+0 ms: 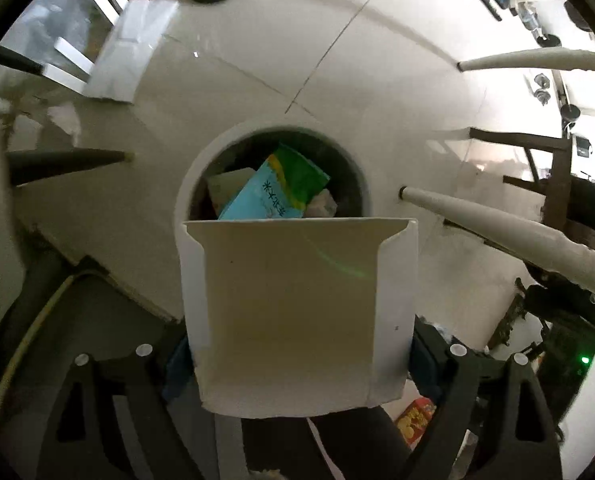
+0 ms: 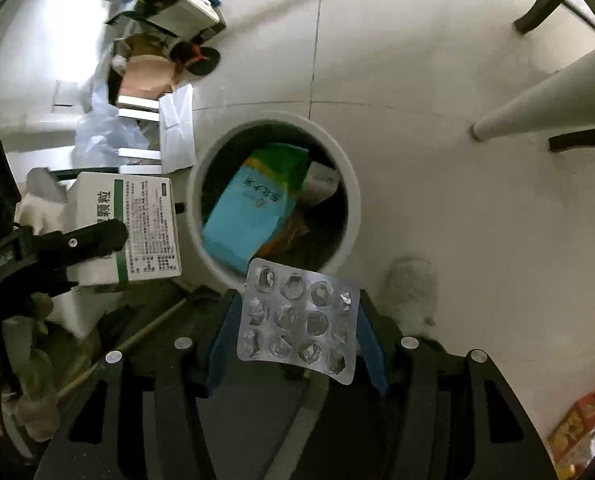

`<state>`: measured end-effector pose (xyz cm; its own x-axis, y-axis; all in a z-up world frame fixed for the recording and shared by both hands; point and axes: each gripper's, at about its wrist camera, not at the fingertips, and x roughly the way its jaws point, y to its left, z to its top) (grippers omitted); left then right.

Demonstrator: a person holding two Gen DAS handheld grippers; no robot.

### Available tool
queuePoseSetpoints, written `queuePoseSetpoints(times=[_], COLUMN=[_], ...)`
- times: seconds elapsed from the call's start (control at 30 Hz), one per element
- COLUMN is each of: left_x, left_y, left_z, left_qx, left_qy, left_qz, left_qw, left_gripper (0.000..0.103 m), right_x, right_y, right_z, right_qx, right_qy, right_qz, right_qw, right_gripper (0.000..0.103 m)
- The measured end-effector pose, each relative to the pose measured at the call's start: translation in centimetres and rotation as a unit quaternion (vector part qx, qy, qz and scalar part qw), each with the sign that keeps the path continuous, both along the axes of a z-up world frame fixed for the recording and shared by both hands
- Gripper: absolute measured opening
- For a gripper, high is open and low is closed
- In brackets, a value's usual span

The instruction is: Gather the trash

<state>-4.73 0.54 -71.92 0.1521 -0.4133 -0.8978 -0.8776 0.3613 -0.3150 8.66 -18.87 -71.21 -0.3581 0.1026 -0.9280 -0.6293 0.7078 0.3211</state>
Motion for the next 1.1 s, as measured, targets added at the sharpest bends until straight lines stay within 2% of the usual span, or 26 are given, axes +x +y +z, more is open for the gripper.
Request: queuePoseSetpoints(times=[0.1, 0.17, 0.2, 0.23, 0.3, 0.4, 0.47, 0.5, 0.6, 0.67, 0.73, 0.83, 0.9, 1.1], left_x=[-0.4, -1.2, -1.6, -2.0, -2.5, -2.9, -2.9, -2.9, -2.8, -3.1, -3.1, -3.0, -2.9, -1.9], left_y=[0.3, 0.3, 0.3, 0.4, 0.5, -0.1, -0.7, -1.3, -3.3, -4.1, -5.0, -5.4, -5.4, -5.7], left_z=[-1.9, -2.1, -1.8, -1.4, 0.3, 3.5, 5.7, 7.1, 11.2, 13.3, 16.5, 20.0, 23.3, 33.6], left_qx=[0.001, 0.004, 0.006, 0.01, 0.036, 0.099, 0.145, 0.157, 0.201, 0.211, 0.216, 0.207, 0.201, 0.202], left_qy=[0.009, 0.01, 0.01, 0.012, 0.021, 0.042, 0.066, 0.065, 0.099, 0.105, 0.104, 0.092, 0.077, 0.017], left_qz=[0.001, 0.009, 0.012, 0.012, 0.01, -0.007, -0.028, -0.049, -0.082, -0.091, -0.097, -0.093, -0.095, -0.142], left_qw=[1.0, 0.9999, 0.9999, 0.9998, 0.9991, 0.9942, 0.9867, 0.9842, 0.9711, 0.9676, 0.9659, 0.9695, 0.9718, 0.9689], left_gripper=[0.1, 0.1, 0.1, 0.1, 0.1, 0.1, 0.1, 0.1, 0.1, 0.1, 0.1, 0.1, 0.1, 0.1], right_x=[-0.4, -0.7, -0.8, -1.0, -1.2, -1.1, -1.0, -0.9, -0.3, -0.1, 0.1, 0.5, 0.6, 0.8], right_y=[1.3, 2.0, 2.5, 2.9, 3.2, 3.2, 3.2, 3.1, 2.3, 1.8, 1.2, 0.4, -0.1, -1.1], right_z=[-4.3, -5.8, -6.2, -6.5, -6.1, -3.8, -1.5, -0.3, 3.8, 7.7, 11.3, 17.1, 20.9, 33.3], right_qx=[0.003, 0.014, 0.017, 0.019, 0.03, 0.028, 0.017, 0.01, -0.018, -0.03, -0.032, -0.025, -0.018, 0.015], right_qy=[0.023, 0.034, 0.039, 0.044, 0.036, 0.011, -0.021, -0.036, -0.078, -0.103, -0.112, -0.112, -0.107, -0.079], right_qz=[0.001, 0.004, 0.007, 0.016, 0.02, 0.037, 0.056, 0.065, 0.08, 0.085, 0.087, 0.086, 0.079, 0.049], right_qw=[1.0, 0.999, 0.999, 0.999, 0.999, 0.999, 0.998, 0.997, 0.994, 0.991, 0.989, 0.99, 0.991, 0.996], right_gripper=[0.07, 0.073, 0.079, 0.092, 0.103, 0.103, 0.103, 0.103, 0.103, 0.103, 0.103, 0.103, 0.103, 0.103])
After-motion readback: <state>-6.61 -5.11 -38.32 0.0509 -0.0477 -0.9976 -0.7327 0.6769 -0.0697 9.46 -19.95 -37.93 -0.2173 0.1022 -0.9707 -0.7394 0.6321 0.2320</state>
